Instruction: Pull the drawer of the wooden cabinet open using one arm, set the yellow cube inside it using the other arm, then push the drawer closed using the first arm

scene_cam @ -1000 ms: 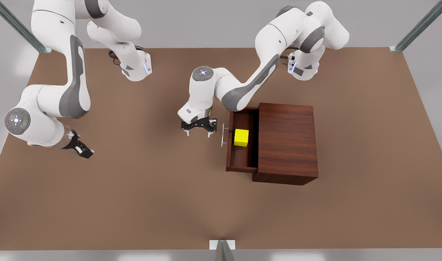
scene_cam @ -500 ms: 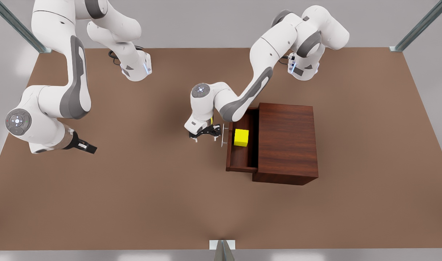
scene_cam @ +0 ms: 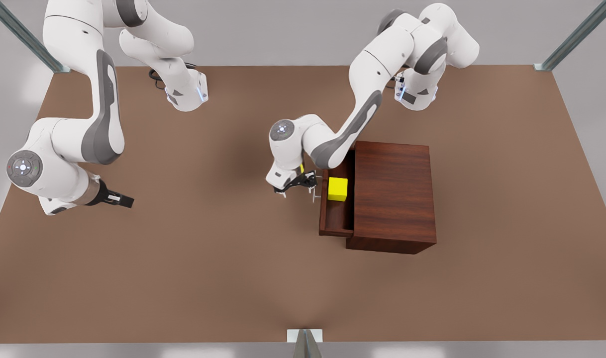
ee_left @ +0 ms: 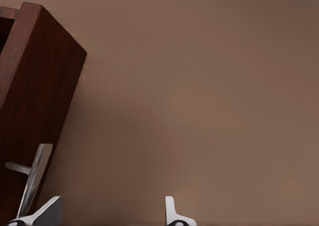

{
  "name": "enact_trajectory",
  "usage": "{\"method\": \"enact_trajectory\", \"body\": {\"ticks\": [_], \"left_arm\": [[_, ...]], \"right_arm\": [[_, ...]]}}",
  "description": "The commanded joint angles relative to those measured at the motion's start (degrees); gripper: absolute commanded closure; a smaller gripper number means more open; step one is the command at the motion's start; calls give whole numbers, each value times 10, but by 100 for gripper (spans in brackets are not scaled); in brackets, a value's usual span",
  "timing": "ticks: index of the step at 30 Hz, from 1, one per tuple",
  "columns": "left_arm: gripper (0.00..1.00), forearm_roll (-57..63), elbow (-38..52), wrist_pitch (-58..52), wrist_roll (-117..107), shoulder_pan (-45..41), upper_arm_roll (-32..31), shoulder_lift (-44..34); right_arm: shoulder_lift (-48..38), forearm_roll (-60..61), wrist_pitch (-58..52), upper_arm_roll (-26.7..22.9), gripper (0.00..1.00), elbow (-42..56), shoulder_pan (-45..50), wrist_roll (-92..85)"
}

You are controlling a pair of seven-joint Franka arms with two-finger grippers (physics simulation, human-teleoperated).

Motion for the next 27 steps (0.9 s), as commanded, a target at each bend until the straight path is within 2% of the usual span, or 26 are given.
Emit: {"method": "enact_trajectory", "body": {"ticks": [1, 8, 27], "left_arm": [[0, 1, -9, -22, 17, 5, 0, -6], [0, -2, -42, -30, 73, 37, 0, -39], [0, -4, -71, -42, 147, 85, 0, -53]], "right_arm": [[-1, 0, -2, 0, 0, 0, 0, -62], [4, 0, -2, 1, 0, 2, 2, -55], [4, -3, -2, 2, 0, 2, 3, -55]]}}
